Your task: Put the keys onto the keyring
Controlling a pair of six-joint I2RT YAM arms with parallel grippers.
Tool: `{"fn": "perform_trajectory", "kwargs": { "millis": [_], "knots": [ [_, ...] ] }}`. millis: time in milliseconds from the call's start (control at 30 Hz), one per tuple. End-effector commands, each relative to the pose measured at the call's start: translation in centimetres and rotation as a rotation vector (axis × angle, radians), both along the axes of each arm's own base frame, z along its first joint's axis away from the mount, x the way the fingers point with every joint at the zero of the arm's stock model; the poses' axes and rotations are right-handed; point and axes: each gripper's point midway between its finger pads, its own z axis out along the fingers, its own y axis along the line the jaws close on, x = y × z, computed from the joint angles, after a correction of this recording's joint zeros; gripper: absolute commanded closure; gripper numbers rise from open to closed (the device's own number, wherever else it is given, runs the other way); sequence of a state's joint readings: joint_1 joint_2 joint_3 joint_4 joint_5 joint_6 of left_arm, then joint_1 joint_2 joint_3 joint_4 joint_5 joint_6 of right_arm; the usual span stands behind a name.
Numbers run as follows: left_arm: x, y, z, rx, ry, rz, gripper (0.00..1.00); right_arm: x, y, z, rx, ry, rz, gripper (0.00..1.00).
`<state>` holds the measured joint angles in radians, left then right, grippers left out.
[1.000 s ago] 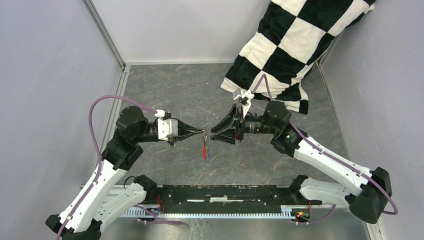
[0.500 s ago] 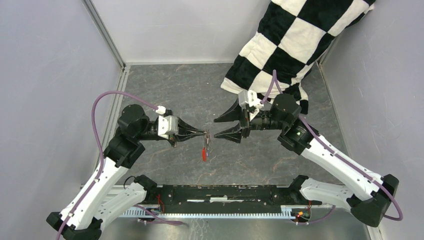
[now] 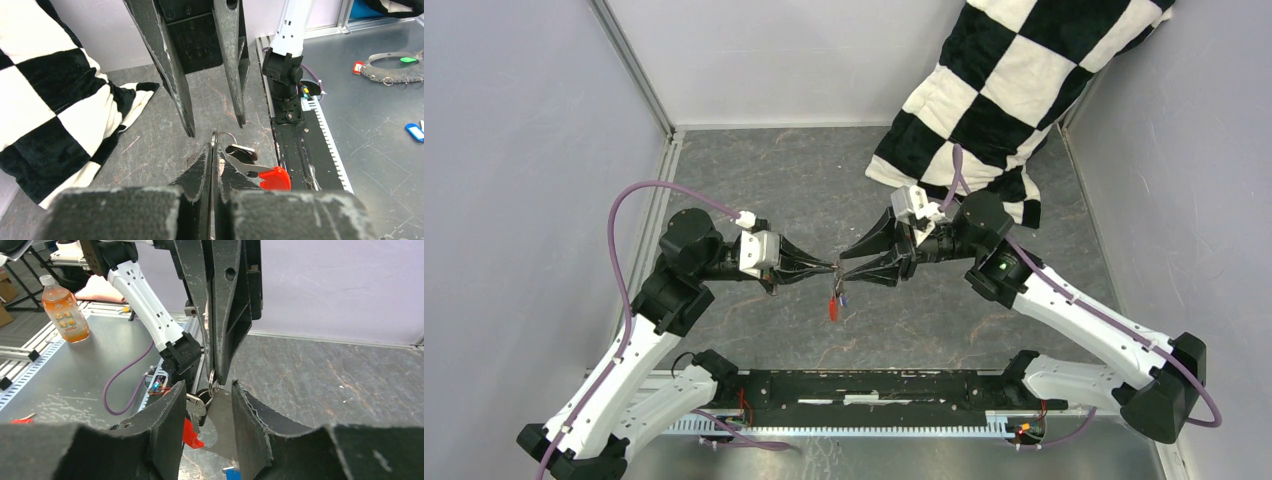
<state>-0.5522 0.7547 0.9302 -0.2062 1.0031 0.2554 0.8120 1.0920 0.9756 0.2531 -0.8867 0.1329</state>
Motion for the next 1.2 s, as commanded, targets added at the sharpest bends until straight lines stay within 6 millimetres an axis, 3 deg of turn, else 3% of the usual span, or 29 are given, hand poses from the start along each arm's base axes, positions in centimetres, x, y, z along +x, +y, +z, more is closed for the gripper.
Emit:
{"fn": "perform_trajectory", "kwargs": {
  "millis": [0, 233, 333, 400, 467, 500, 667, 767, 833, 1033, 1167],
  "knots": [
    [-0.7, 0.1, 2.3, -0.042, -0.057, -0.025, 0.98, -0.6, 0.6, 0.1, 0.022, 0.002, 0.037, 0.57],
    [-1.0, 0.1, 2.2, -0.042, -0.061, -0.035, 0.98, 0.0, 0.9, -0.3, 0.009, 0.023, 0.009, 0.57],
    [-1.0, 0.2, 2.1, -0.04, -0.063, -0.036, 0.98, 0.1, 1.1, -0.4, 0.007, 0.036, 0.01, 0.63],
    [-1.0, 0.2, 2.1, -0.037, -0.065, -0.035, 0.98, -0.1, 1.1, -0.4, 0.009, 0.042, 0.021, 0.73],
    [-1.0, 0.2, 2.0, -0.036, -0.064, -0.035, 0.98, 0.0, 1.2, -0.6, 0.005, 0.053, 0.022, 0.94],
    [-1.0, 0.2, 1.9, -0.035, -0.062, -0.036, 0.98, 0.0, 1.2, -0.7, 0.002, 0.06, 0.023, 0.99],
    [-1.1, 0.3, 0.3, 0.02, -0.071, -0.055, 0.98, -0.2, 1.1, -1.1, -0.03, 0.067, 0.029, 1.0],
    [-1.0, 0.5, -1.5, 0.094, -0.042, -0.067, 0.77, 0.4, 0.9, -2.2, -0.122, 0.055, -0.002, 1.0],
    [-1.0, 0.6, -2.5, 0.146, -0.032, -0.077, 0.71, 0.8, 0.7, -3.1, -0.182, 0.063, -0.024, 1.0],
    [-0.7, 0.7, -3.6, 0.222, 0.006, -0.099, 0.67, 1.2, 0.7, -5.2, -0.358, 0.043, -0.062, 1.0],
    [0.1, 0.8, -4.2, 0.256, -0.016, -0.08, 0.66, 1.1, 1.4, -4.9, -0.418, 0.01, -0.068, 1.0]
  ]
}}
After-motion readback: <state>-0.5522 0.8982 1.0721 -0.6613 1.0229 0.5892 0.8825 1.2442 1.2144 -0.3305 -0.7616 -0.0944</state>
